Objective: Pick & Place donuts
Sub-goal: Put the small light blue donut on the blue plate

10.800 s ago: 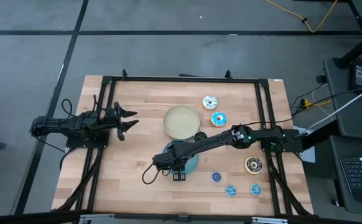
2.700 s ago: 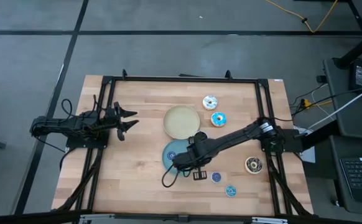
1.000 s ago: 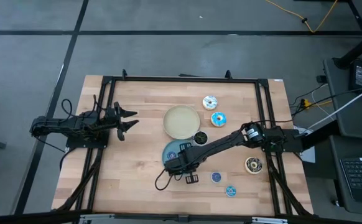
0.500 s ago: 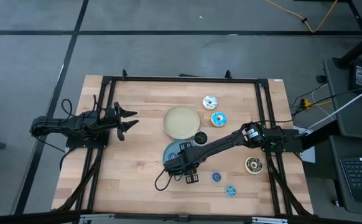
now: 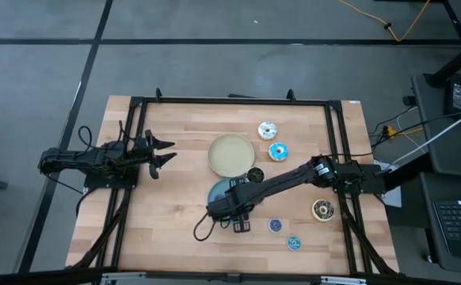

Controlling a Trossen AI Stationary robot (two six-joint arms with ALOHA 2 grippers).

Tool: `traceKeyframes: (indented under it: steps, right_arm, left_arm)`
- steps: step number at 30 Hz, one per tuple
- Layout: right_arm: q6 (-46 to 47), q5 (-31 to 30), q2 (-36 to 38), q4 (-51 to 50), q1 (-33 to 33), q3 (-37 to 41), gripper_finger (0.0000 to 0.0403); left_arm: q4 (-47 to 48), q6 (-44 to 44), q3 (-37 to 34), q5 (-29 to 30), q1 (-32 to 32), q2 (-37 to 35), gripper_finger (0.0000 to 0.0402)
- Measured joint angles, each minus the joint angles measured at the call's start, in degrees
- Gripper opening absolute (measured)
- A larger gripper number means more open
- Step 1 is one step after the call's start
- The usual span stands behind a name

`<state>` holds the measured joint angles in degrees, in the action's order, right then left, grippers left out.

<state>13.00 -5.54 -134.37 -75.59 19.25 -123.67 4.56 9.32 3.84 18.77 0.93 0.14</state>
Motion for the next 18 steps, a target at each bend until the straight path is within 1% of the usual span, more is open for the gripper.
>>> traceKeyframes:
  steps: [9,14,18]
  right_arm:
    - [18.3,0.1,0.0,-3.5,0.2,-4.9,0.0183]
    - [31.0,0.2,0.3,-3.6,1.2,-5.1,0.0183]
    - [37.5,0.2,1.1,-3.0,2.1,-4.8,0.0183]
  left_arm:
    - [0.0,0.0,0.0,0.0,0.0,0.0,0.0196]
    - [0.0,0.0,0.0,0.0,0.0,0.0,0.0196]
    - [0.0,0.0,0.0,0.0,0.0,0.0,0.0196]
